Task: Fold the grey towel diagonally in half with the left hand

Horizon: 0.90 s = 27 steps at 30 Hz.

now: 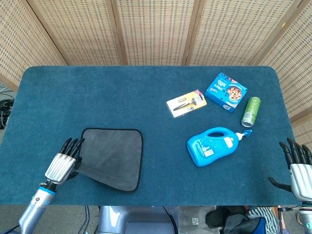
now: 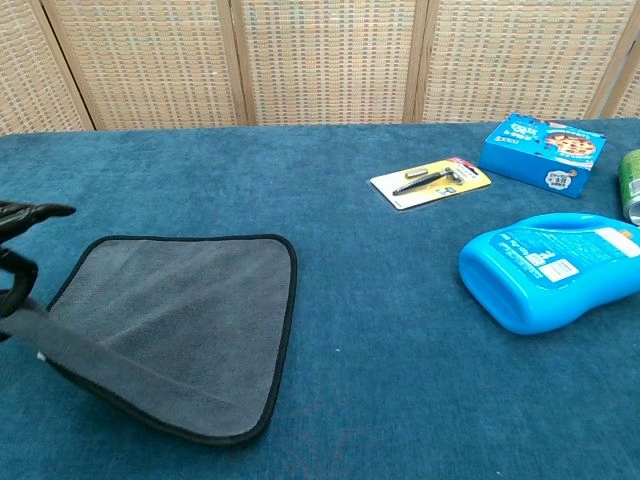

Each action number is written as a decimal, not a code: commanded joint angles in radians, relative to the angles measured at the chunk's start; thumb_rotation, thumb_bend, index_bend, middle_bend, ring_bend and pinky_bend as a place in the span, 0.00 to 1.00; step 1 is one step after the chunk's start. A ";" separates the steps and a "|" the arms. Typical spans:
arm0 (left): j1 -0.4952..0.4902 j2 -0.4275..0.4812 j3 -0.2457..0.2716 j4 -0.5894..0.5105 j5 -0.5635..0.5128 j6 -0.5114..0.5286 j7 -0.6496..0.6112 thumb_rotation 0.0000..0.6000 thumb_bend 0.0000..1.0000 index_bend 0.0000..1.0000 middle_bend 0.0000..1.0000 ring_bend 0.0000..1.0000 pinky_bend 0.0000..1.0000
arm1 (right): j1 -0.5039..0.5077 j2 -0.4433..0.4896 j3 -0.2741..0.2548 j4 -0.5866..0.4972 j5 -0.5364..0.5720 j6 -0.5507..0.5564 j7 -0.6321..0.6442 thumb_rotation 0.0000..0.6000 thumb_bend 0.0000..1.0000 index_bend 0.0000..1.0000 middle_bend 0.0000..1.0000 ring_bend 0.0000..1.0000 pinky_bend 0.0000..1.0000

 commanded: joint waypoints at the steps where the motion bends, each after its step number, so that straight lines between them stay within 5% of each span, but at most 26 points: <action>1: -0.047 0.010 -0.037 -0.025 -0.026 -0.048 0.024 1.00 0.36 0.71 0.00 0.00 0.00 | 0.001 -0.002 0.000 0.003 0.002 -0.003 -0.001 1.00 0.00 0.00 0.00 0.00 0.00; 15: -0.257 -0.081 -0.170 0.024 -0.149 -0.241 0.154 1.00 0.36 0.71 0.00 0.00 0.00 | 0.010 -0.010 0.003 0.028 0.024 -0.032 0.026 1.00 0.00 0.00 0.00 0.00 0.00; 27: -0.370 -0.158 -0.183 0.064 -0.180 -0.298 0.219 1.00 0.36 0.71 0.00 0.00 0.00 | 0.012 -0.010 0.003 0.037 0.027 -0.039 0.048 1.00 0.00 0.00 0.00 0.00 0.00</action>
